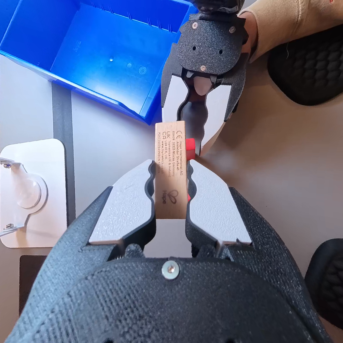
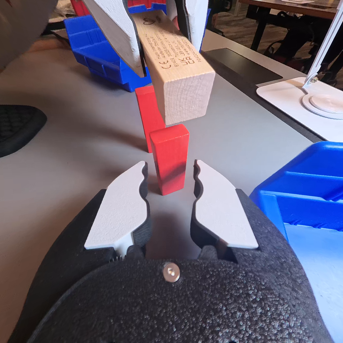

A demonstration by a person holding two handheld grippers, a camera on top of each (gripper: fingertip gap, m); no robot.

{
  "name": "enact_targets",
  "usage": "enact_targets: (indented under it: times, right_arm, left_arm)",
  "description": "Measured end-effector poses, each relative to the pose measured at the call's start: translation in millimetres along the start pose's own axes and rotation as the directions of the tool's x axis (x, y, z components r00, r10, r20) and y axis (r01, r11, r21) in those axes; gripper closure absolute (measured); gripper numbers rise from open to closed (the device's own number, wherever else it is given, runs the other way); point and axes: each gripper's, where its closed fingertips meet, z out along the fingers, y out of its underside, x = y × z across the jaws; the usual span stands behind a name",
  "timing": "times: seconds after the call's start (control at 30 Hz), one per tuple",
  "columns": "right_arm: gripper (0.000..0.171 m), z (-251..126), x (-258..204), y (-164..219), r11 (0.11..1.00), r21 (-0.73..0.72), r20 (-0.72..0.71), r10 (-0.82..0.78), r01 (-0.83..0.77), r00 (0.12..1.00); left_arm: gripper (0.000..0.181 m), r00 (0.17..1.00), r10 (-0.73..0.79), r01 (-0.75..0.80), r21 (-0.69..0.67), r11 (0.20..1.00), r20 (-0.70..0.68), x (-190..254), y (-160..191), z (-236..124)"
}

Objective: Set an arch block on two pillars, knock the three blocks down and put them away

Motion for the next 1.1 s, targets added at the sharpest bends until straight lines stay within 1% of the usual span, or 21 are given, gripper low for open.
enact_targets:
  times: [0.37,0.53,1.1]
  right_arm:
    - [0.113,-5.9,-1.1,-2.2,1.000,0.012,-0.002,0.003,-0.003,1.000]
    - [0.112,-7.4,-0.9,-2.0,1.000,0.014,-0.004,0.006,-0.006,1.000]
    - [0.109,-8.2,-0.5,0.0,1.000,0.010,-0.004,0.009,-0.009,1.000]
  left_arm:
    - [0.147,0.999,-0.040,0.040,0.070,0.997,0.005,2.2,11.4,6.9]
    - [0.147,0.999,-0.042,0.041,0.093,0.995,0.006,3.0,12.0,8.7]
    - [0.147,0.999,-0.038,0.038,0.106,0.994,0.000,5.9,13.1,12.4]
